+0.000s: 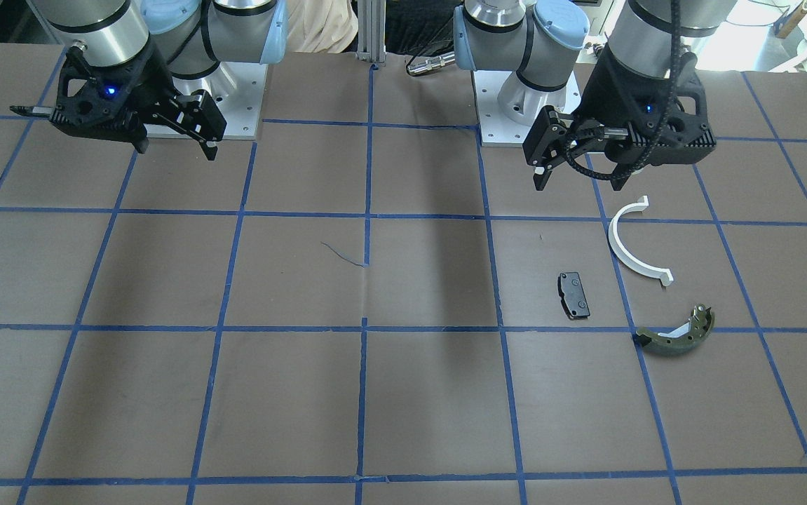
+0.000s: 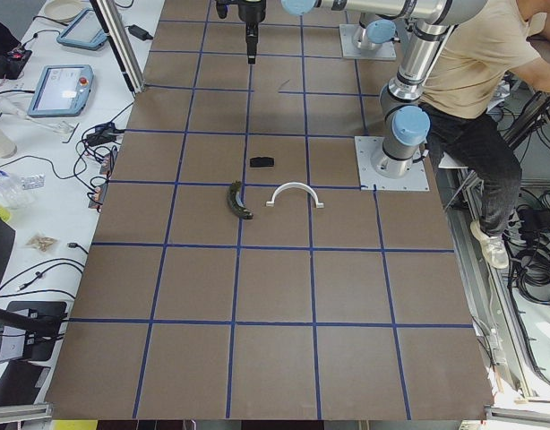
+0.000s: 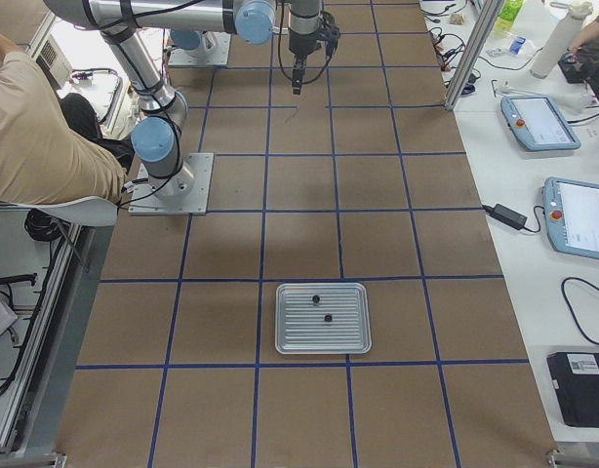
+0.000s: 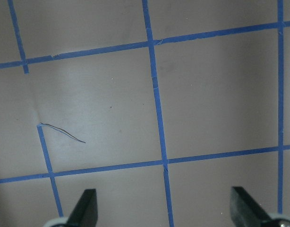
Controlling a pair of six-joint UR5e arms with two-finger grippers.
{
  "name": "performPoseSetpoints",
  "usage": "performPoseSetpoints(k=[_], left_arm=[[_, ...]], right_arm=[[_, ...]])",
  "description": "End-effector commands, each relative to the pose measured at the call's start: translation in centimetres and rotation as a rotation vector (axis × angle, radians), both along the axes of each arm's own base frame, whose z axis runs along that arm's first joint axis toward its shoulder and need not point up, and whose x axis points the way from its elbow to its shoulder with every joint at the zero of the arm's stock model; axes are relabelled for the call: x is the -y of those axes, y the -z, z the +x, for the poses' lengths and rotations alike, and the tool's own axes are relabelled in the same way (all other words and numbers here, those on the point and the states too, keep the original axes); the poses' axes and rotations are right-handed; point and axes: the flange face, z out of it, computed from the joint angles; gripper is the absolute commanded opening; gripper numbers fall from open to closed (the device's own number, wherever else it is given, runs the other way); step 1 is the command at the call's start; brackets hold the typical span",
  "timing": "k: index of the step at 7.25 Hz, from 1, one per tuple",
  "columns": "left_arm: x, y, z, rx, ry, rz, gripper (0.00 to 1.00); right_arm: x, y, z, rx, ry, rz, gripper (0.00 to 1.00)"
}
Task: Place bearing gear from tray to pile
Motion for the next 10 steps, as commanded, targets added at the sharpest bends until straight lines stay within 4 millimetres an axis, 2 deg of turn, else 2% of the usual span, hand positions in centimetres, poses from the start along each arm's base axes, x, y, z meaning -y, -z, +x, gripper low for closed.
performPoseSetpoints(k=[1, 3, 6, 8, 10], left_arm=[[0.0, 0.0, 0.0, 0.001, 0.037, 0.001, 1.00], [0.0, 0.0, 0.0, 0.004, 0.037, 0.001, 1.00], [0.0, 0.0, 0.0, 0.002, 0.037, 0.001, 1.00], [0.1, -0.2, 0.1, 0.002, 0.036, -0.002, 1.00], [0.1, -0.2, 0.1, 0.001, 0.036, -0.002, 1.00]], right_arm=[[0.7, 0.4, -1.5, 0.001, 0.026, 0.008, 1.00], [2.0, 0.8, -8.1, 0.009, 0.095, 0.014, 1.00], [2.5, 1.1, -16.7, -0.040, 0.048, 0.004, 1.00], [3.9, 2.9, -22.8, -0.046, -0.026, -0.014, 1.00], [4.8, 5.3, -30.3, -0.100, -0.186, -0.024, 1.00]])
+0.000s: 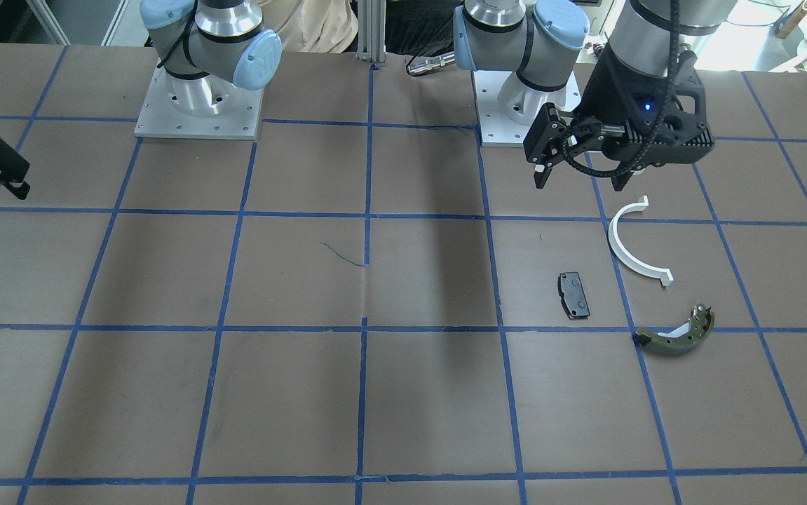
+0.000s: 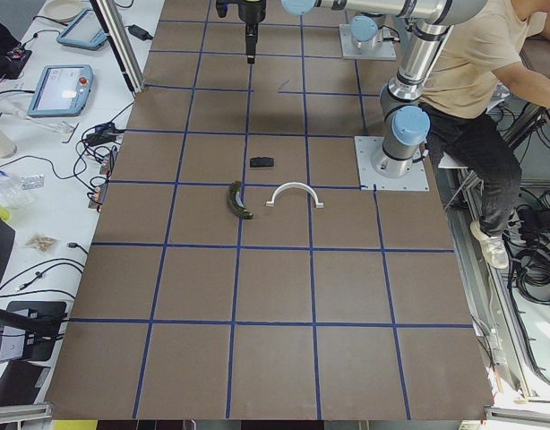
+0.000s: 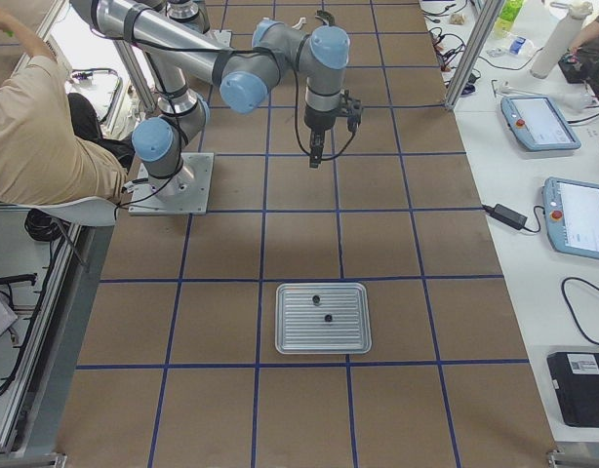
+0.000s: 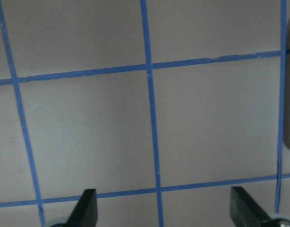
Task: Place bearing gear from tray to pile
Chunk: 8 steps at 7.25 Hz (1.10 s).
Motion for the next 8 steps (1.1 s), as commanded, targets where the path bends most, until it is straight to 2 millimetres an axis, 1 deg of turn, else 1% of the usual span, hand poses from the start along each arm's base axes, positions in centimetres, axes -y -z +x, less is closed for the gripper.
performPoseSetpoints(k=[1, 3, 4, 5, 6, 7, 8], left_arm=[[0.1, 0.0, 0.1, -0.001, -0.002, 0.000, 1.00], [0.0, 0.0, 0.0, 0.000, 0.000, 0.000, 1.00], [0.0, 0.0, 0.1, 0.000, -0.002, 0.001, 1.00], [0.0, 0.0, 0.1, 0.000, -0.002, 0.000, 1.00], [0.0, 0.0, 0.1, 0.000, -0.002, 0.000, 1.00], [0.0, 0.0, 0.1, 0.000, -0.002, 0.000, 1.00], [0.0, 0.0, 0.0, -0.001, 0.000, 0.001, 1.00]], right_arm=[[0.1, 2.4, -8.5, -0.043, -0.144, -0.014, 1.00], [0.5, 6.4, -16.1, -0.073, -0.241, -0.041, 1.00], [0.4, 8.4, -19.1, -0.085, -0.268, -0.050, 1.00], [-0.3, 10.5, -21.7, -0.057, -0.264, -0.030, 0.97], [-0.3, 12.1, -23.6, -0.052, -0.244, -0.042, 0.96], [-0.1, 14.1, -25.0, -0.042, -0.251, -0.051, 0.96], [-0.2, 16.0, -26.2, -0.042, -0.242, -0.053, 0.90]])
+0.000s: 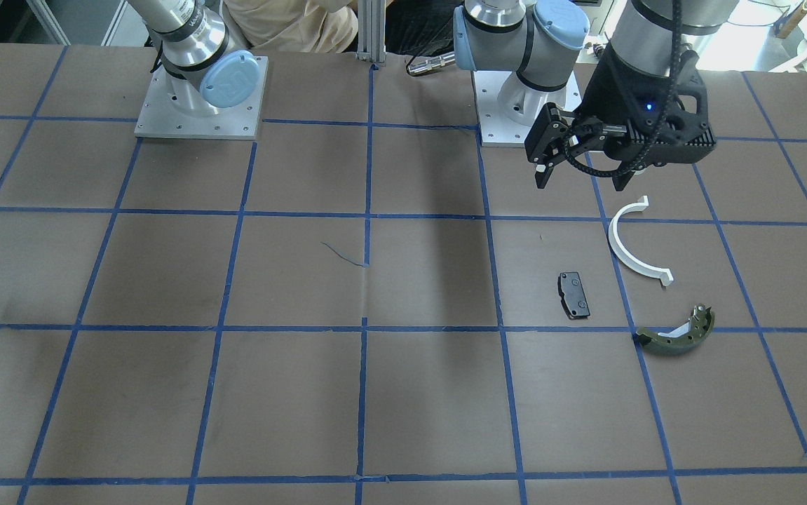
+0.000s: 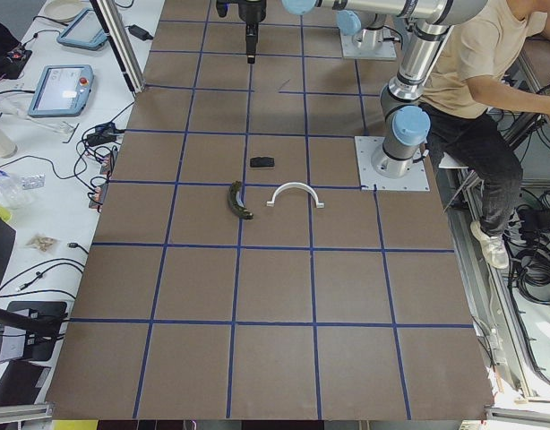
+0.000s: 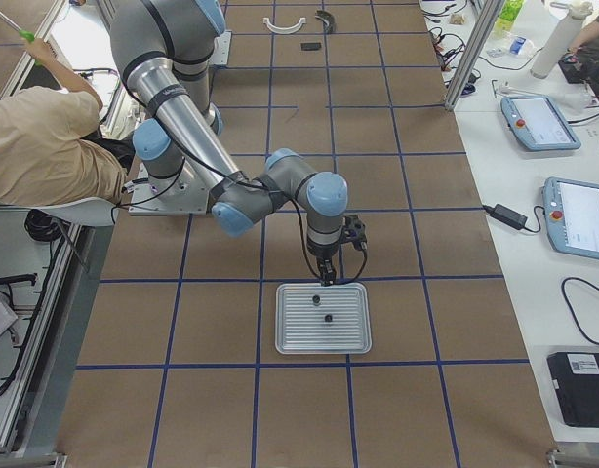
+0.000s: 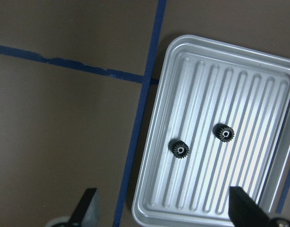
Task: Place bearing gear from tray to pile
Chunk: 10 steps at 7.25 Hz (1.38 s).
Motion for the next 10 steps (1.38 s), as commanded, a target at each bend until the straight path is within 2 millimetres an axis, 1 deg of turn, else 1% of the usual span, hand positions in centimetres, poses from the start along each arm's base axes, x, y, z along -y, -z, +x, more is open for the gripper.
performPoseSetpoints(k=[1, 2, 3, 4, 5, 6, 9, 10], left_arm=[[0.0, 0.0, -0.1, -0.001, 0.001, 0.001, 1.00], [-0.1, 0.0, -0.1, 0.000, 0.001, -0.001, 1.00], [-0.1, 0.0, -0.1, 0.000, 0.001, -0.001, 1.00], [-0.1, 0.0, -0.1, 0.000, 0.001, -0.001, 1.00], [-0.1, 0.0, -0.1, -0.001, 0.001, 0.001, 1.00], [-0.1, 0.0, -0.1, 0.000, 0.001, 0.001, 1.00], [-0.2, 0.0, -0.1, 0.000, 0.001, 0.001, 1.00], [-0.2, 0.0, -0.1, 0.000, 0.001, 0.001, 1.00]], right_arm=[[0.1, 3.6, -2.0, 0.016, 0.008, 0.001, 0.81], [0.1, 4.9, -2.3, 0.029, 0.010, 0.016, 0.80], [0.0, 5.7, -2.8, 0.034, 0.019, 0.020, 0.79], [-0.1, 7.3, -3.4, 0.043, 0.028, 0.028, 0.78], [0.3, 8.4, -3.9, 0.047, 0.031, 0.031, 0.78], [0.7, 8.9, -4.3, 0.048, 0.034, 0.032, 0.65], [0.6, 9.5, -4.3, 0.055, 0.039, 0.039, 0.66], [0.8, 9.5, -4.0, 0.057, 0.035, 0.040, 0.66]])
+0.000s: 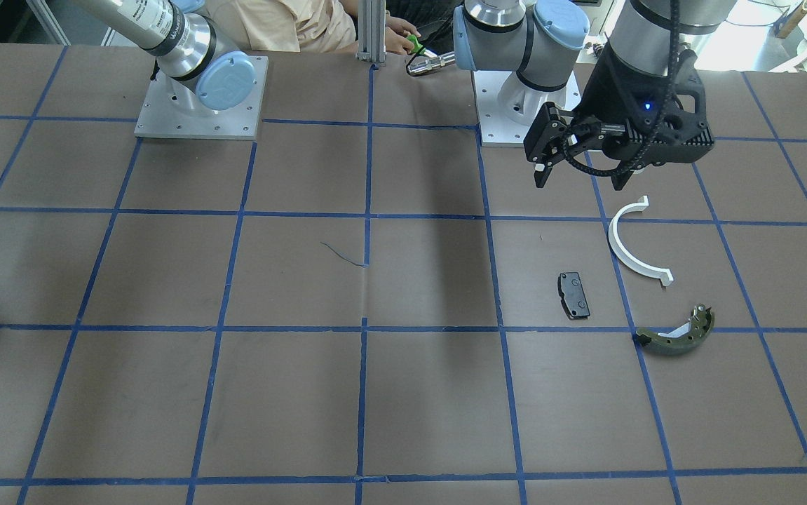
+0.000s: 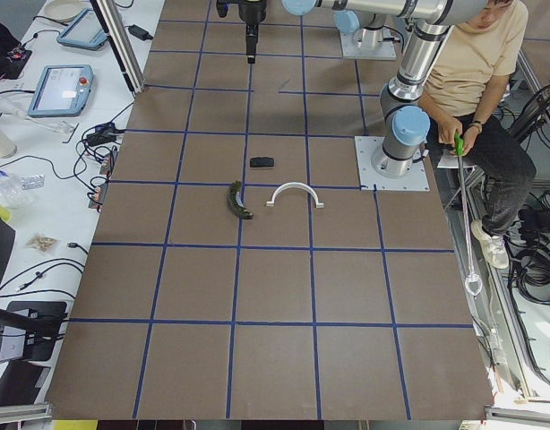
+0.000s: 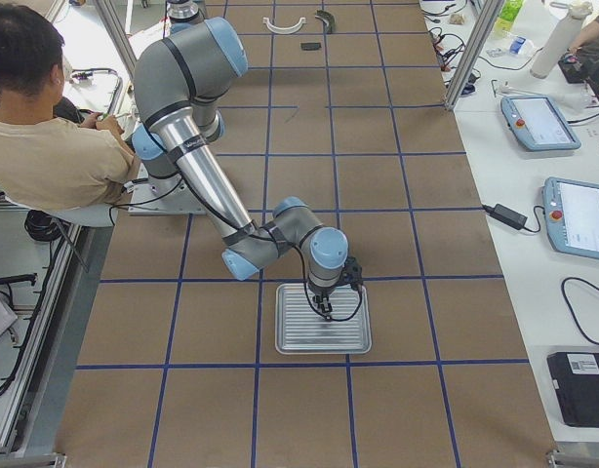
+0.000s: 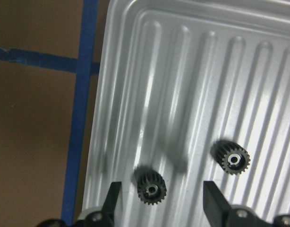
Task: Place bearing gear from tray to pile
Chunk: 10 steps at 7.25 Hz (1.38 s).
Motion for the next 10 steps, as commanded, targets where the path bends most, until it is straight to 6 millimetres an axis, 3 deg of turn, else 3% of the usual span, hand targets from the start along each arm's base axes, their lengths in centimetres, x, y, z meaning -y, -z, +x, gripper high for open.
performPoseSetpoints(k=[1, 5, 6, 8, 9, 10], left_arm=[[0.0, 0.0, 0.0, 0.000, 0.000, 0.000, 1.00], [0.0, 0.0, 0.0, -0.001, 0.000, 0.000, 1.00], [0.0, 0.0, 0.0, -0.001, 0.000, 0.000, 1.00], [0.0, 0.0, -0.1, -0.001, 0.002, 0.000, 1.00], [0.0, 0.1, -0.1, -0.001, 0.002, 0.002, 1.00], [0.0, 0.1, 0.0, -0.001, 0.000, 0.002, 1.00]], right_arm=[[0.2, 0.4, 0.4, 0.005, -0.009, 0.004, 0.66], [0.2, 1.1, 0.2, 0.003, -0.013, 0.022, 0.59], [0.2, 1.4, 0.2, 0.009, -0.007, 0.023, 0.48], [0.2, 1.5, 0.2, 0.010, -0.007, 0.024, 0.08], [0.2, 1.0, 0.1, 0.004, -0.007, 0.023, 0.00], [0.2, 0.6, 0.2, 0.003, -0.007, 0.026, 0.00]])
